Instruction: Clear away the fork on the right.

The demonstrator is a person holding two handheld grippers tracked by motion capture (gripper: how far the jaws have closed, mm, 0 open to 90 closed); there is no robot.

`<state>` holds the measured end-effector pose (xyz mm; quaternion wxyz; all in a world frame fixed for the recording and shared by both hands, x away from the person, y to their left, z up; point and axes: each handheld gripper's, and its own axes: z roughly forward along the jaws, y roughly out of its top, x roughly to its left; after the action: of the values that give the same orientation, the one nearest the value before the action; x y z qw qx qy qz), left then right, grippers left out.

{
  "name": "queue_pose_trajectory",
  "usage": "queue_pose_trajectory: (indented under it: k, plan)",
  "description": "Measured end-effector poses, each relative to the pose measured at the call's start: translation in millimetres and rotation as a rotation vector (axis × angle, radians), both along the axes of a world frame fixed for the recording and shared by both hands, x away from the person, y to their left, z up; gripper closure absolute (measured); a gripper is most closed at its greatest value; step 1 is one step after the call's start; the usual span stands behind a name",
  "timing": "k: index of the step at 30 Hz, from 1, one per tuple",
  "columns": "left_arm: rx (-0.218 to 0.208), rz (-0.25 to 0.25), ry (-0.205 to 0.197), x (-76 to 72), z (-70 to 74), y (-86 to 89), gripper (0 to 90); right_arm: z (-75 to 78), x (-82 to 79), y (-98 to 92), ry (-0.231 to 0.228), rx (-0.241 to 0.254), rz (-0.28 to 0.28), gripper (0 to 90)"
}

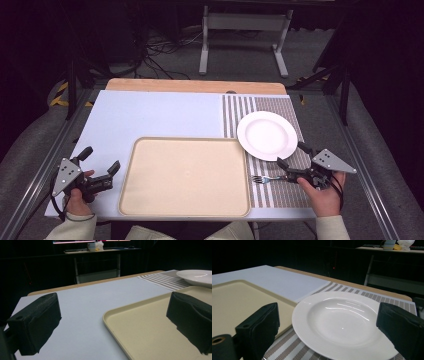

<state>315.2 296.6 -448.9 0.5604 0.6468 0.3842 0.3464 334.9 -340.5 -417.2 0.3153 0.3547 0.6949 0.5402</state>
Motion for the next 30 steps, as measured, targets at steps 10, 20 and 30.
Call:
queue_pose_trajectory:
  k: [10, 20, 30]
  plan:
    - [0.002, 0.002, 0.000, -0.5, 0.1, 0.8, 0.0, 16.2, 13.7, 8.3, 0.054, -0.031, 0.046, 4.5]
    - [0.012, 0.005, 0.000, -0.8, 0.7, 0.4, 0.0, 30.2, 26.0, 13.4, 0.174, -0.198, 0.145, 4.4]
    - [0.006, 0.006, -0.002, -1.5, 1.3, 0.9, 0.0, 36.1, 34.0, 19.7, 0.273, -0.397, 0.226, 5.0]
